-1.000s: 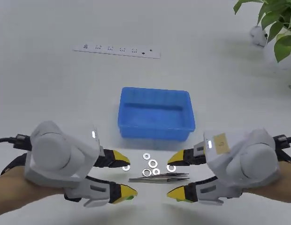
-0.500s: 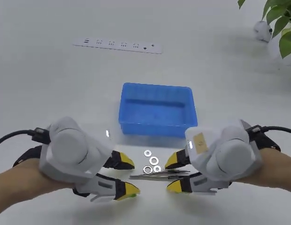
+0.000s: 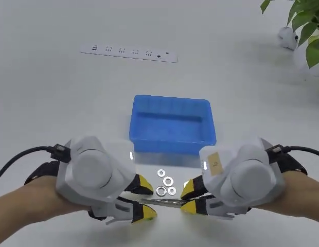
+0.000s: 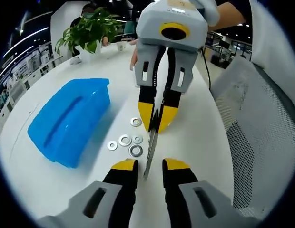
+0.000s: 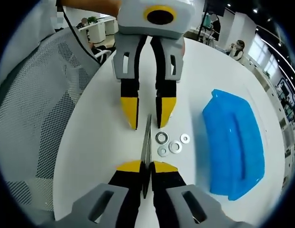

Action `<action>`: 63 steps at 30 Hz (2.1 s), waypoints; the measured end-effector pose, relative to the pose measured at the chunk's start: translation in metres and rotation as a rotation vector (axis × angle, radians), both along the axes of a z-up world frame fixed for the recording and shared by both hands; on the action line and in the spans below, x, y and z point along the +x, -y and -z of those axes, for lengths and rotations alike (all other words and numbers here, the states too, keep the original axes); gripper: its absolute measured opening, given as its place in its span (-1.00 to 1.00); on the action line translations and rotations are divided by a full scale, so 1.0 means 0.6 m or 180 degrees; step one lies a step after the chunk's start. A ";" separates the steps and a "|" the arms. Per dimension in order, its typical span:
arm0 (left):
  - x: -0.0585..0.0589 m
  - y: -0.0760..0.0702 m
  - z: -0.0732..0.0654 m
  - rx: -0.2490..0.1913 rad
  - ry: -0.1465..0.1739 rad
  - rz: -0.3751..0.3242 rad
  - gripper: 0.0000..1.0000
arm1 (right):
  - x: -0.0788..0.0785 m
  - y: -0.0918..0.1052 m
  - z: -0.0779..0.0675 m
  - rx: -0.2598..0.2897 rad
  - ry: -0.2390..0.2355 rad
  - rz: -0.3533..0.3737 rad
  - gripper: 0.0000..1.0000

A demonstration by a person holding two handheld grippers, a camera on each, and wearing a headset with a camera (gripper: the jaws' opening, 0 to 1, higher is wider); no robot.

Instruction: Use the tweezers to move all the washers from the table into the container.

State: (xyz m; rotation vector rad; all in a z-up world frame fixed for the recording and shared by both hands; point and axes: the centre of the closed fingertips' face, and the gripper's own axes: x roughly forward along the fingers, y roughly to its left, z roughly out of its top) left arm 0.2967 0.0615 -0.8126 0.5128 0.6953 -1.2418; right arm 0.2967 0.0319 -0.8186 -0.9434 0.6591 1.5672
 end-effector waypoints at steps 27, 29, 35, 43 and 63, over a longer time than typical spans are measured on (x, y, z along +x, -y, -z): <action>-0.032 0.000 -0.028 0.0032 0.0372 0.0080 -0.88 | -0.023 -0.012 -0.013 0.0269 0.0141 0.0056 -0.86; -0.032 -0.004 -0.041 -0.0003 0.0429 0.0076 -0.88 | -0.019 -0.018 -0.020 0.0331 0.0255 0.0033 -0.86; -0.037 -0.010 -0.062 -0.0087 0.0420 -0.0016 -0.88 | -0.025 -0.027 -0.032 0.0406 0.0296 0.0025 -0.86; -0.043 -0.003 -0.107 -0.0196 0.0495 -0.0005 -0.88 | -0.029 -0.037 -0.047 0.0607 0.0320 0.0087 -0.86; -0.031 0.056 -0.150 -0.0577 0.0545 0.0039 -0.86 | -0.025 -0.020 -0.068 0.1067 0.0084 0.0505 -0.85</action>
